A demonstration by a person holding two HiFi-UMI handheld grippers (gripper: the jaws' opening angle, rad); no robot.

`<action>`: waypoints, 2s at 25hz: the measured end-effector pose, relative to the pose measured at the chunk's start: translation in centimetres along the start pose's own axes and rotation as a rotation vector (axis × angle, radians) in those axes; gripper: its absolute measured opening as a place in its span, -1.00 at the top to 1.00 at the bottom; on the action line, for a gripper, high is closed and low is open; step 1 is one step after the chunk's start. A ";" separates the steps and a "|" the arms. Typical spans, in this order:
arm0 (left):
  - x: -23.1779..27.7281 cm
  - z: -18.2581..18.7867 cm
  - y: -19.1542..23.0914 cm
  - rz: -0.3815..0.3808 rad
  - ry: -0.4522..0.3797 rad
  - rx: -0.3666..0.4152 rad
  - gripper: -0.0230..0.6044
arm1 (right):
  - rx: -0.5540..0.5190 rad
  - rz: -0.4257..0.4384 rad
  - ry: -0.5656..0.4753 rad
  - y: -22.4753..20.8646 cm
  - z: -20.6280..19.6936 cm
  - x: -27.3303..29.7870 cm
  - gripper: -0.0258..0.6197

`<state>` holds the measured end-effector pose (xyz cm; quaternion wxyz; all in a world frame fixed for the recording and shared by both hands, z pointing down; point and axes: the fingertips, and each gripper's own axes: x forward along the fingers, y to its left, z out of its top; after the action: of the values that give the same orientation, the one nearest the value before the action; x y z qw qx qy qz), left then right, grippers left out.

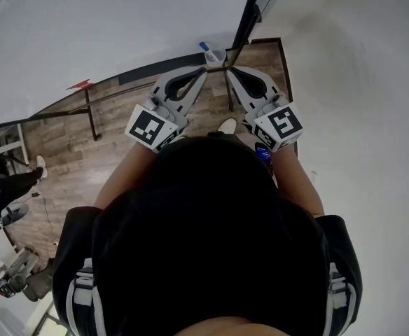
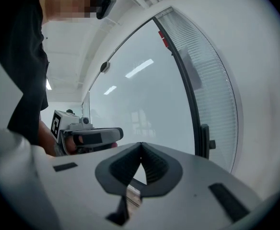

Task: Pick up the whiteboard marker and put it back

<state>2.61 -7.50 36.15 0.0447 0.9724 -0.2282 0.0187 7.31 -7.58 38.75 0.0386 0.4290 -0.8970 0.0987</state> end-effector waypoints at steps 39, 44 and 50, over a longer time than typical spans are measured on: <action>3.3 -4.4 7.8 0.165 -0.011 -0.031 0.92 | -0.034 0.168 0.331 -6.7 -10.4 10.1 0.93; 2.9 -4.7 8.8 0.173 -0.004 -0.037 0.92 | -0.042 0.165 0.385 -6.8 -11.7 11.5 0.92; 2.6 -5.2 9.3 0.165 -0.011 -0.037 0.92 | -0.059 0.153 0.460 -7.3 -13.8 12.8 0.83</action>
<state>0.74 -16.44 42.24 0.0596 0.9494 -0.3080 0.0128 4.72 -18.95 55.26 0.2469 0.3246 -0.8971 0.1703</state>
